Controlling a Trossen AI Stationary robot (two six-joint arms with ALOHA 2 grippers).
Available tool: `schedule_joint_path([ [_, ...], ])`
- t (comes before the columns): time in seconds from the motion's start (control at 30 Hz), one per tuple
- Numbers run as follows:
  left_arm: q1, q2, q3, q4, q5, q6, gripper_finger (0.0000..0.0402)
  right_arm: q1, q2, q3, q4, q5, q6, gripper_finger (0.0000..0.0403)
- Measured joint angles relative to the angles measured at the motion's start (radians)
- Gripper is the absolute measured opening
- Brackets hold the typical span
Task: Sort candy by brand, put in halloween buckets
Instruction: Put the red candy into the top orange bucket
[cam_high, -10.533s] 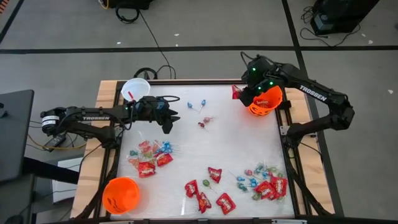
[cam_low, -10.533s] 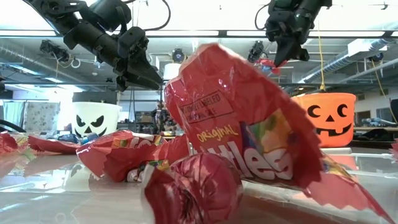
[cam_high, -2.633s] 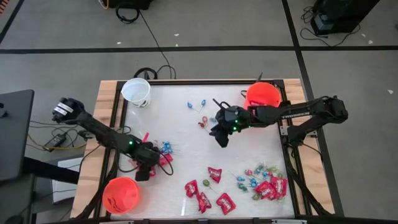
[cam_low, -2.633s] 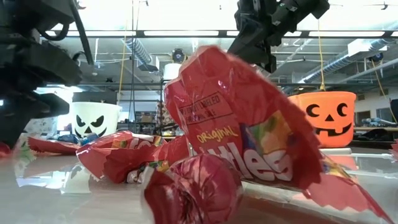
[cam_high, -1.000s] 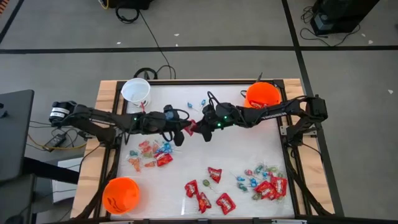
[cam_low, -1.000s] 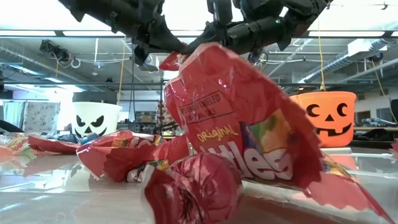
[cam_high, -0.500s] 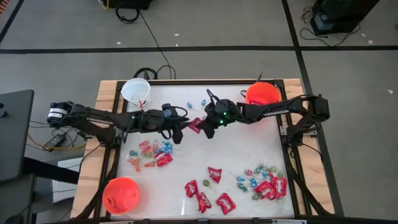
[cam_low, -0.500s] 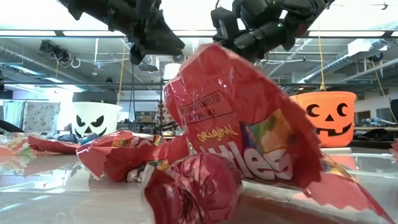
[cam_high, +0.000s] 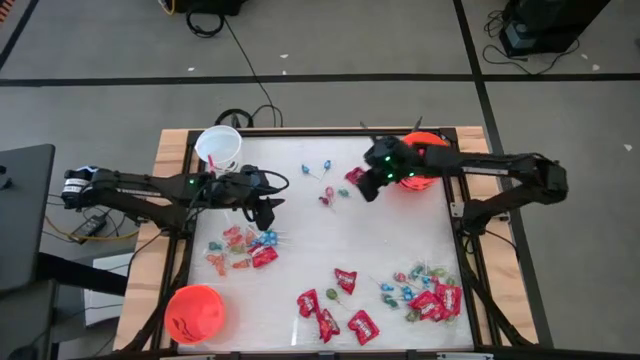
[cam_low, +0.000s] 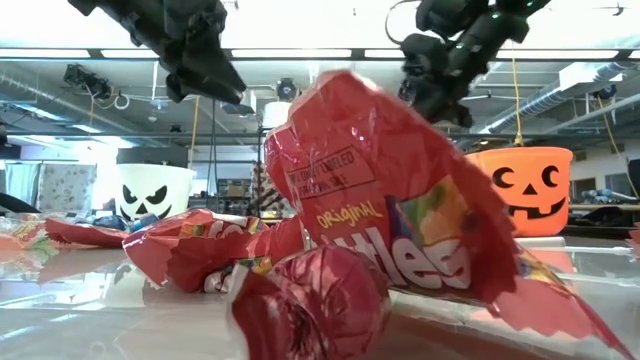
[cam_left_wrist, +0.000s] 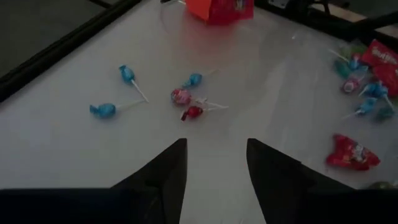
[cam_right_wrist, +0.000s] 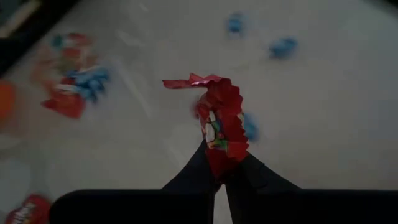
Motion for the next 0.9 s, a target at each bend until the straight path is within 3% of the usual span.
schedule_joint_path([
  [0.33, 0.036, -0.007, 0.0, -0.068, 0.069, 0.023, 0.0172, -0.165, -0.124, 0.105, -0.27, 0.12, -0.022, 0.0023],
  [0.67, 0.038, -0.008, -0.034, -0.117, 0.081, 0.059, 0.0172, -0.386, -0.068, 0.116, -0.501, 0.206, -0.015, 0.0022],
  [0.9, 0.038, -0.011, -0.089, -0.089, 0.106, -0.009, 0.0172, -0.46, -0.017, 0.07, -0.51, 0.198, -0.05, 0.0021],
])
